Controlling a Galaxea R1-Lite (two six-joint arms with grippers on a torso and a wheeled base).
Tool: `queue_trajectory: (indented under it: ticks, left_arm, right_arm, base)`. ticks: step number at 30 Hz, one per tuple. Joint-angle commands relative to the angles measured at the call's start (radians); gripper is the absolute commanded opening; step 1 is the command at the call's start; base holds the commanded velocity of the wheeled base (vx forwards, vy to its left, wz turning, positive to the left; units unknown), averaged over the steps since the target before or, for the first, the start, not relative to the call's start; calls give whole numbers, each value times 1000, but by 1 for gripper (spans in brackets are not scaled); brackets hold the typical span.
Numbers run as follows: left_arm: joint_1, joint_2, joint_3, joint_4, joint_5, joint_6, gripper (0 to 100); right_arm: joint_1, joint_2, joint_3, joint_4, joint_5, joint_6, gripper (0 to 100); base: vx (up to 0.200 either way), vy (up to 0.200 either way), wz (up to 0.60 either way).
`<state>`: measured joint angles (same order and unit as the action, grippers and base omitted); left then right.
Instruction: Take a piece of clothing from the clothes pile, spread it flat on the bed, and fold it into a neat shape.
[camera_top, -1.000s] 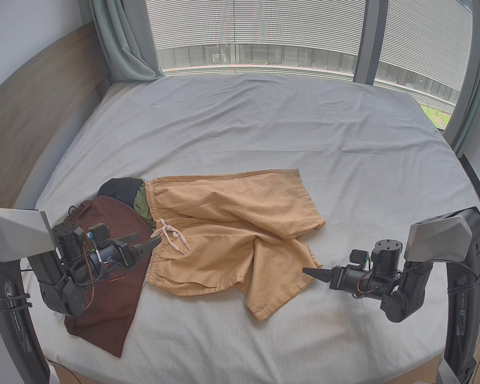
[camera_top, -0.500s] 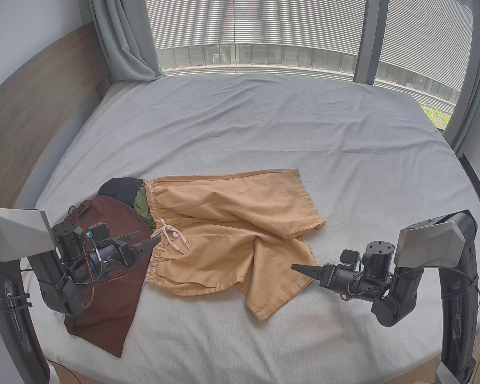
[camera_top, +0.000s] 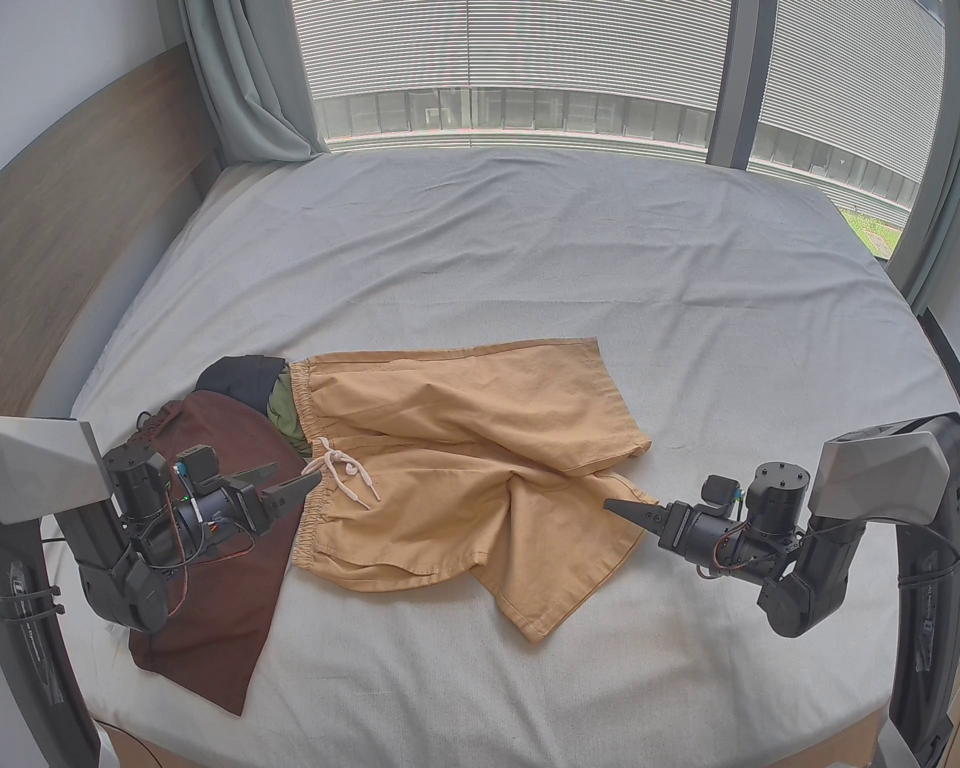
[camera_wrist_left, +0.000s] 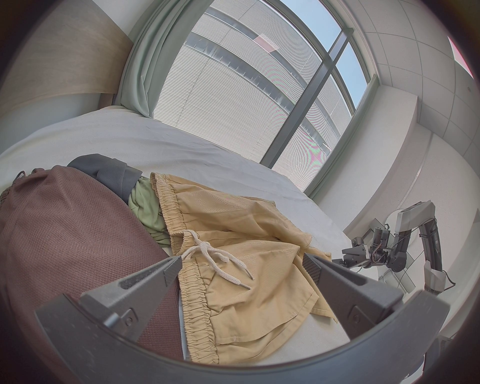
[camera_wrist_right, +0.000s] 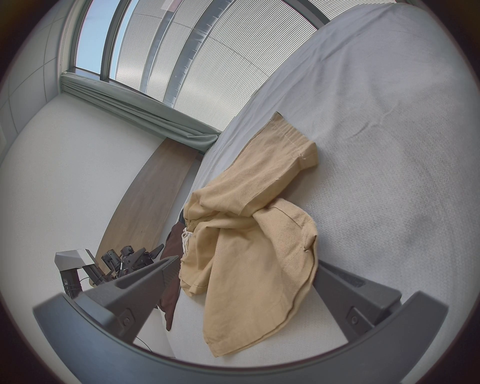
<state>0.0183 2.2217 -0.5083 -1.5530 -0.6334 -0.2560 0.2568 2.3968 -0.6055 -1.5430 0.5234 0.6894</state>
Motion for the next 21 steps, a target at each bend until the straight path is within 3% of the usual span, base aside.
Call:
queue_trajectory:
  ticks: [1,10,11,21]
  left_arm:
    - [-1,3,1,-1,0,0,100]
    - [-1,4,1,-1,0,0,100]
    - [-1,4,1,-1,0,0,100]
    - [0,3,1,-1,0,0,100]
  right_arm:
    - [-7,-27,4,0,1,-1,100]
    - [-16,-19,0,0,0,-4,100]
    - [-18,-18,0,0,0,-4,0]
    - [-37,10,-31,1,-2,-30,0]
  base:
    - [0,0,0]
    - [0,0,0]
    - [0,0,0]
    - [0,0,0]
